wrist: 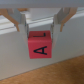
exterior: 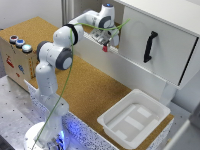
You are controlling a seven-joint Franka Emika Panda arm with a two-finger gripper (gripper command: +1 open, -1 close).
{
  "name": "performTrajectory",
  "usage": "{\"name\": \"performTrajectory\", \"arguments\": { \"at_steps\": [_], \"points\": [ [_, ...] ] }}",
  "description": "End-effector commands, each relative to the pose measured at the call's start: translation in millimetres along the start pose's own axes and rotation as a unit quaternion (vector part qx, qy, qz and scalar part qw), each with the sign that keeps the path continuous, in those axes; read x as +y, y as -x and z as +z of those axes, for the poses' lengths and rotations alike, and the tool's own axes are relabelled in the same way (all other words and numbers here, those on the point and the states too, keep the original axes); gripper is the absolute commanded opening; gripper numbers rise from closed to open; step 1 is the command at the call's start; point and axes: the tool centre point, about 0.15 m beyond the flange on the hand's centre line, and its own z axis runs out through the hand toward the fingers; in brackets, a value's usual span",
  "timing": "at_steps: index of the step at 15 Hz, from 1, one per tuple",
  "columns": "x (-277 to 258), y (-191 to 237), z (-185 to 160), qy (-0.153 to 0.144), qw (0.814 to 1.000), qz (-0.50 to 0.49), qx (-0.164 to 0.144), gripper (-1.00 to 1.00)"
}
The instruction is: Go towards the box and place the pink object
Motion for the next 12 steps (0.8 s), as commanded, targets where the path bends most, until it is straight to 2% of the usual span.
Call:
{"name": "performTrajectory", "arguments": {
  "at_steps": [1,2,6,9,10,12],
  "points": [
    [129.2,25.3,36.3,-0.017,0.997,0.058,0.038,-1.00],
    [152.1,28.0,43.6,-0.024,0.996,0.077,0.034,-1.00],
    [229.9,35.5,67.9,-0.009,0.989,0.143,0.020,-1.00],
    [287.5,35.0,94.9,-0.019,0.980,0.197,0.007,-1.00],
    [299.8,33.8,102.6,-0.014,0.978,0.210,0.004,-1.00],
    [329.1,30.1,124.6,-0.028,0.969,0.245,-0.003,-1.00]
  ]
}}
